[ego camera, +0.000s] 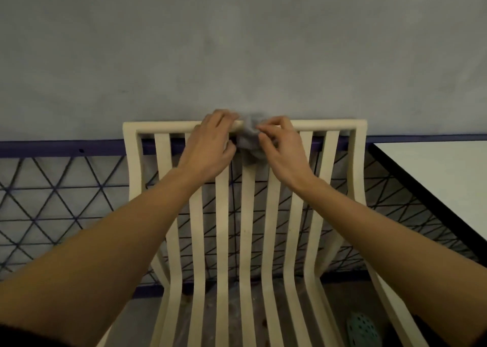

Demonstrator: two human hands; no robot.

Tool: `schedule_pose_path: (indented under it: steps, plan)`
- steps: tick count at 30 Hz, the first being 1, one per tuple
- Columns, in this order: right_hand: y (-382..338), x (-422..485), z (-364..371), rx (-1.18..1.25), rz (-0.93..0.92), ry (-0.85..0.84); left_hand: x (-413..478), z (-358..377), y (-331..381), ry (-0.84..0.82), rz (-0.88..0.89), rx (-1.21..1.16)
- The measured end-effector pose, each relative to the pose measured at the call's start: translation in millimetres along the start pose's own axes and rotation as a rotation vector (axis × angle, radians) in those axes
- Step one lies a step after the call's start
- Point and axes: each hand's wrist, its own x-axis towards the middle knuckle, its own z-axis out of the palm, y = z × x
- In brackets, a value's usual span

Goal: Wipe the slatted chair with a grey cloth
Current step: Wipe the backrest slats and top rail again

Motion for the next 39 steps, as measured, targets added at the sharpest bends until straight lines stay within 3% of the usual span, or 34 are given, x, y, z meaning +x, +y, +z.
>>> schedule_pose_path:
  steps: [3,9,19,31,39]
  plan:
    - [15.2,0.9,15.1,-0.133,-0.122,-0.028,15.3,15.1,-1.4,0.012,0.015,0.031]
    - [30.1,-4.6,30.2,-0.146,-0.123,0.042,9.0,34.5,-1.5,0.152,-0.011,0.021]
    - [45.3,-43.5,45.4,-0.272,-0.116,-0.182,23.8,35.1,-1.1,0.181,-0.039,0.088]
    - [32.0,-19.0,45.8,-0.164,-0.04,0.059,-1.7,58.3,-12.7,0.11,0.047,0.38]
    - [39.2,-51.3,64.7,-0.139,0.026,0.023,-1.8,74.6,-15.6,0.155,0.031,0.395]
